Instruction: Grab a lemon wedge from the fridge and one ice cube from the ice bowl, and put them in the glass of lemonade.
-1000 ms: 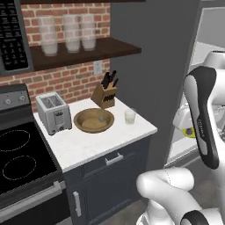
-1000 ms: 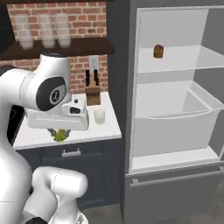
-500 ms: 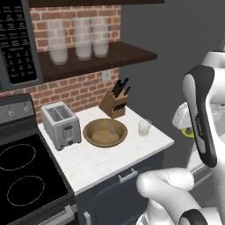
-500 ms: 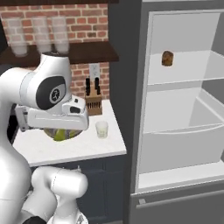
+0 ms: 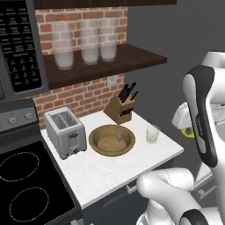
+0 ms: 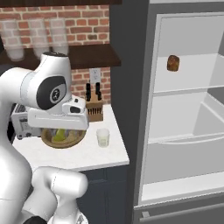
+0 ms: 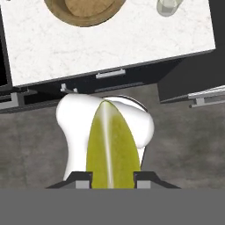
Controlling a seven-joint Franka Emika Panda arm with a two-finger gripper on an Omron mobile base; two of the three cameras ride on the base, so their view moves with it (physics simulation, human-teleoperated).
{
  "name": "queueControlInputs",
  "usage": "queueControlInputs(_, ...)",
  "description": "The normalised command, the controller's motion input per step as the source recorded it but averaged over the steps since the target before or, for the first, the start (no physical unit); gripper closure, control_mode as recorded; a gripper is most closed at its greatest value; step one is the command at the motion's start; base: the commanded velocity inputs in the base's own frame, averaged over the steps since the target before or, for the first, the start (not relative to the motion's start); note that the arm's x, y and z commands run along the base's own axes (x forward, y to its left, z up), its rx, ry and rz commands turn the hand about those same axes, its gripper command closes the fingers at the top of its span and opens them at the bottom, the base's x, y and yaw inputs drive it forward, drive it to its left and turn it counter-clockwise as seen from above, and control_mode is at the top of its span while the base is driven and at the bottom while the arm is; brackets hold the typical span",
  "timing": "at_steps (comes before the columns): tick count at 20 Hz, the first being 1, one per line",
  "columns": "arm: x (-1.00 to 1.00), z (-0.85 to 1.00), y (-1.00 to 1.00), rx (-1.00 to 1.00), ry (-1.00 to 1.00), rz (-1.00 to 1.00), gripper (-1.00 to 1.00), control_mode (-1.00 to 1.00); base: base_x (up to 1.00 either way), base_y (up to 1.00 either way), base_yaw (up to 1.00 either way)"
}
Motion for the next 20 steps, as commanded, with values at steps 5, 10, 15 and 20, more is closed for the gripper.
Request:
queueControlInputs(5,0.18,-0.09,0.00,0.00,0.01,-0.04,1.00,-1.00,0.15,0.00,-0.01)
queueControlInputs(10,0.57,-0.26,0.00,0.00,0.02,-0.09,1.00,-1.00,0.00,0.00,0.00)
queueControlInputs(15,0.60,-0.57,0.00,0.00,-0.02,0.00,1.00,-1.00,0.00,0.00,0.00)
queueControlInputs(20,0.60,-0.68,0.00,-0.01,-0.02,-0.04,1.00,-1.00,0.00,0.00,0.00)
